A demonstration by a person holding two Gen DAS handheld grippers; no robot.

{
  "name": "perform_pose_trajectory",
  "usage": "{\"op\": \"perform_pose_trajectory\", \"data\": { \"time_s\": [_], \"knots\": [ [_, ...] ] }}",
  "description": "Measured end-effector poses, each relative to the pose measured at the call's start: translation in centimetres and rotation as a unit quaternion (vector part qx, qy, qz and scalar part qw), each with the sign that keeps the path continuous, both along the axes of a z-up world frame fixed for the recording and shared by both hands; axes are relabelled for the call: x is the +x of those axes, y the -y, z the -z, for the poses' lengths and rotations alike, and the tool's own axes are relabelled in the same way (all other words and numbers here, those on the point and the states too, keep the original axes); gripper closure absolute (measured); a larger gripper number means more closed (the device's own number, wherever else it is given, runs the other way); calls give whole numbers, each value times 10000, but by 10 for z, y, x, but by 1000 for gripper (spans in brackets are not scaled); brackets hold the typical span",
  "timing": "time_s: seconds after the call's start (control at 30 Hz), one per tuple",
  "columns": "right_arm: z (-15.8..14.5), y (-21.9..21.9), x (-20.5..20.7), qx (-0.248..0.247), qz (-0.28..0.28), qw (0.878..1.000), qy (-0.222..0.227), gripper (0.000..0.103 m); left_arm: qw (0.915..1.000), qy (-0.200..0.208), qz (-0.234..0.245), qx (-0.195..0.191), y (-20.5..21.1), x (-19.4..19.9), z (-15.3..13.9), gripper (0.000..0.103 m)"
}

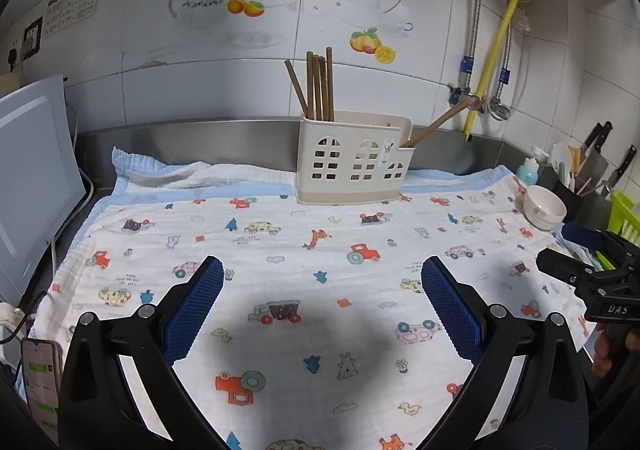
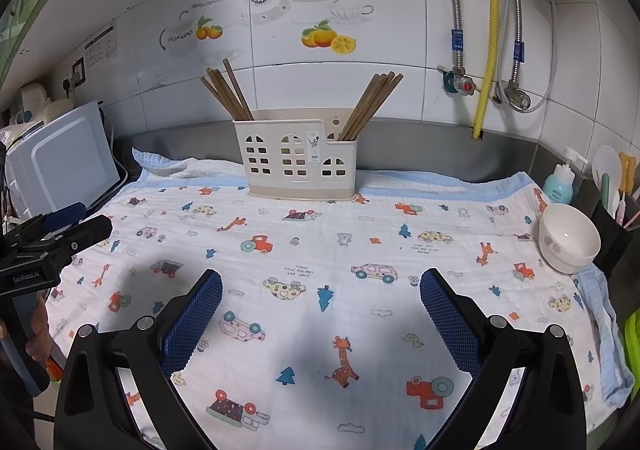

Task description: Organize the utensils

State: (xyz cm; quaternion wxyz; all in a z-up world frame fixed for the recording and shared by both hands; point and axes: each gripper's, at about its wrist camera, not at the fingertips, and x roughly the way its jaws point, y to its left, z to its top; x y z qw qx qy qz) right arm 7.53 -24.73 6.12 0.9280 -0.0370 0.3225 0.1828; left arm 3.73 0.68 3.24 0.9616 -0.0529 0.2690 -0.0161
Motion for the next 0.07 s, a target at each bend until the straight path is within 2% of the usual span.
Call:
{"op": "perform_pose_trajectory", "data": {
  "time_s": [0.07],
  "knots": [
    [0,0,0,-9,-1,10000,10,7,10000,-19,5,3,0,0,1,5]
  ]
}}
